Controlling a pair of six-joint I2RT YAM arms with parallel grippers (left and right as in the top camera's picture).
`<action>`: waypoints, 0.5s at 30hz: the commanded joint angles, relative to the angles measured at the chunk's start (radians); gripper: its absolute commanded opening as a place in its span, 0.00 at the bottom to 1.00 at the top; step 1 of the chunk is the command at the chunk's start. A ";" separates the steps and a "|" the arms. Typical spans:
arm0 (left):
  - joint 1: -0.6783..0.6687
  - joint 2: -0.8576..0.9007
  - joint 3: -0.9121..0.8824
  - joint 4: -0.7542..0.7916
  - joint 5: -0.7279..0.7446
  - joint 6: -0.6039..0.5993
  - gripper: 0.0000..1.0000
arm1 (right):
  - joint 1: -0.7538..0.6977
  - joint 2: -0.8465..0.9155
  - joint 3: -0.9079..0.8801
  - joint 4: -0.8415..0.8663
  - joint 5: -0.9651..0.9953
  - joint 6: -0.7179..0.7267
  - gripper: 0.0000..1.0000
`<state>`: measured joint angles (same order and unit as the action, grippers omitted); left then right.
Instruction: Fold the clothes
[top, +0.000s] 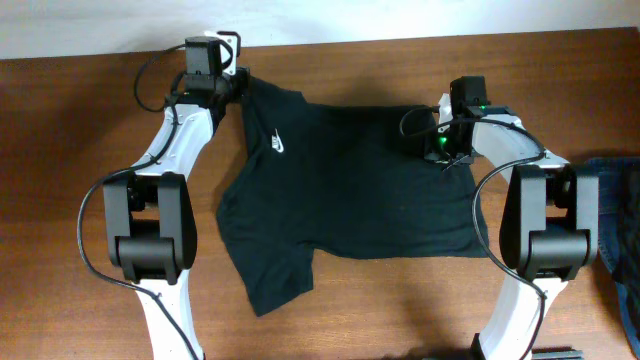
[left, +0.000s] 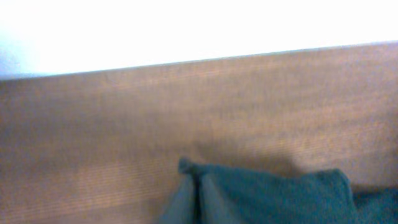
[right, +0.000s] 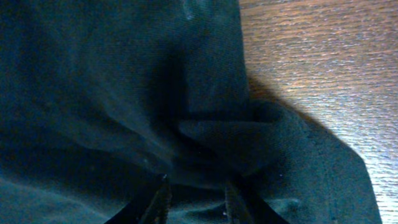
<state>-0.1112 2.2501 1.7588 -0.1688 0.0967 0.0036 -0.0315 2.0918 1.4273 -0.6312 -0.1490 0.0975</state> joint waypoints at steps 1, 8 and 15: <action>0.010 0.013 0.016 0.026 -0.011 0.043 0.46 | 0.005 0.010 -0.019 0.003 0.029 -0.003 0.35; 0.032 0.012 0.086 -0.124 -0.048 0.050 0.63 | 0.005 0.010 -0.019 0.004 0.029 -0.003 0.35; -0.023 0.012 0.251 -0.594 0.072 0.046 0.60 | 0.005 0.010 -0.019 0.011 0.029 -0.003 0.35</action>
<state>-0.0967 2.2520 1.9572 -0.6907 0.1139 0.0383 -0.0315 2.0918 1.4265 -0.6235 -0.1478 0.0971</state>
